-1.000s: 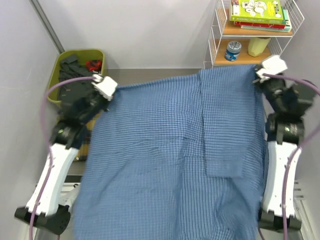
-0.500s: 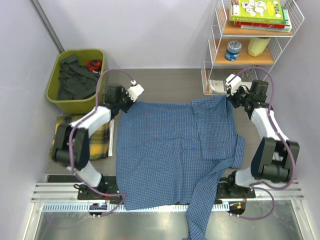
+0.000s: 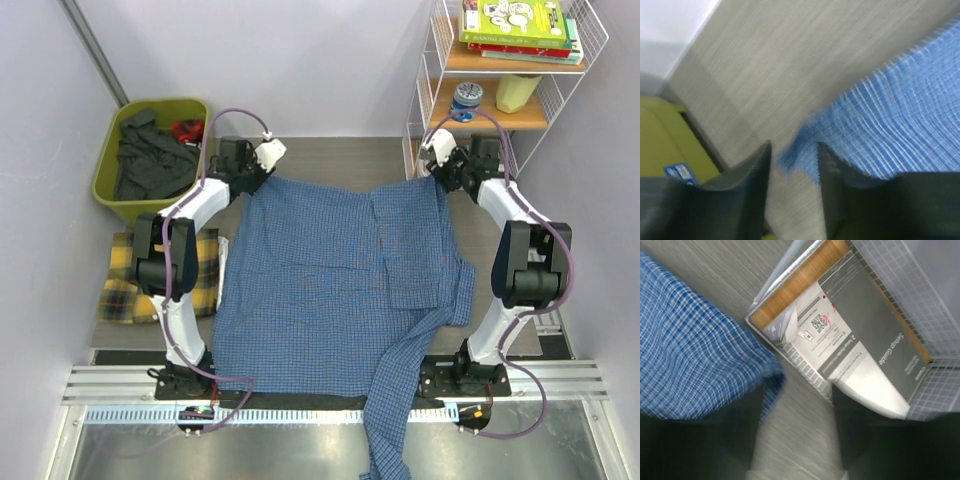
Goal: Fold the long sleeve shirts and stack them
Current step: Flatten the shirt out
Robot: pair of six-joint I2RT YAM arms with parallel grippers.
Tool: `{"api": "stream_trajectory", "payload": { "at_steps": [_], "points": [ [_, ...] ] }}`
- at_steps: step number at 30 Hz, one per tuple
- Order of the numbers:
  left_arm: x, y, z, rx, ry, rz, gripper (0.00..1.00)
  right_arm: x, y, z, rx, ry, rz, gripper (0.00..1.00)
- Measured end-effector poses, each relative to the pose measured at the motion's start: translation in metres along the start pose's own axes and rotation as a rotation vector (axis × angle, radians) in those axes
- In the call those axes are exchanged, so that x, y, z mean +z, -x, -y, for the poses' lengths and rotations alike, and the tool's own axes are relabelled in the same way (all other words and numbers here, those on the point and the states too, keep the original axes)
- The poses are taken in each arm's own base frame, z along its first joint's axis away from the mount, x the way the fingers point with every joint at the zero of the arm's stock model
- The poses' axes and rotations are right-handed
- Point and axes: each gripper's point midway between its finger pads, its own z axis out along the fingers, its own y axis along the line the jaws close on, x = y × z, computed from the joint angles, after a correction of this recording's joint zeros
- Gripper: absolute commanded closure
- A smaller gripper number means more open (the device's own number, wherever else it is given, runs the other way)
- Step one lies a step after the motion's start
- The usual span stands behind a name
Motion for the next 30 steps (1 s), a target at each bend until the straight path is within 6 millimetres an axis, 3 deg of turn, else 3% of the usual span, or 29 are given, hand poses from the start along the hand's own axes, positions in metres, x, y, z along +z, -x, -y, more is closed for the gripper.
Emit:
{"api": "stream_trajectory", "payload": {
  "at_steps": [2, 4, 6, 10, 11, 13, 14, 15, 16, 18, 19, 21, 25, 30],
  "points": [
    [-0.009, 0.000, 0.005, -0.012, -0.042, -0.019, 0.27, -0.005, -0.001, 0.005, 0.021, 0.011, -0.032, 0.00],
    [-0.027, 0.001, 0.016, -0.018, -0.104, -0.022, 0.26, -0.018, 0.002, 0.007, 0.017, 0.029, -0.046, 0.00],
    [-0.062, 0.003, 0.034, -0.032, -0.187, -0.010, 0.25, -0.042, 0.003, 0.000, 0.020, 0.071, -0.071, 0.00],
    [-0.154, 0.029, 0.064, -0.034, -0.318, 0.089, 0.25, -0.116, 0.024, -0.035, -0.029, 0.230, -0.080, 0.03],
    [-0.176, 0.037, 0.072, -0.033, -0.351, 0.125, 0.25, -0.136, 0.035, -0.051, -0.060, 0.277, -0.068, 0.02],
    [-0.210, 0.044, 0.093, -0.029, -0.427, 0.177, 0.24, -0.173, 0.068, -0.101, -0.162, 0.402, -0.004, 0.02],
    [-0.225, 0.040, 0.110, -0.030, -0.492, 0.189, 0.24, -0.189, 0.086, -0.143, -0.235, 0.494, 0.059, 0.03],
    [-0.234, 0.034, 0.126, -0.039, -0.550, 0.185, 0.24, -0.202, 0.093, -0.174, -0.275, 0.566, 0.095, 0.04],
    [-0.240, 0.025, 0.143, -0.046, -0.605, 0.172, 0.24, -0.220, 0.093, -0.222, -0.333, 0.678, 0.127, 0.09],
    [-0.246, 0.002, 0.173, -0.070, -0.695, 0.118, 0.24, -0.237, 0.073, -0.276, -0.387, 0.829, 0.111, 0.13],
    [-0.249, -0.015, 0.192, -0.079, -0.745, 0.073, 0.24, -0.244, 0.052, -0.298, -0.403, 0.903, 0.056, 0.16],
    [-0.256, -0.037, 0.216, -0.072, -0.798, 0.017, 0.24, -0.247, 0.022, -0.320, -0.410, 0.993, -0.045, 0.19],
    [-0.263, -0.055, 0.230, -0.039, -0.812, -0.032, 0.26, -0.238, -0.021, -0.341, -0.401, 1.097, -0.227, 0.20],
    [-0.249, -0.067, 0.226, -0.038, -0.788, -0.103, 0.28, -0.236, -0.043, -0.351, -0.435, 1.131, -0.303, 0.34]
  ]
}}
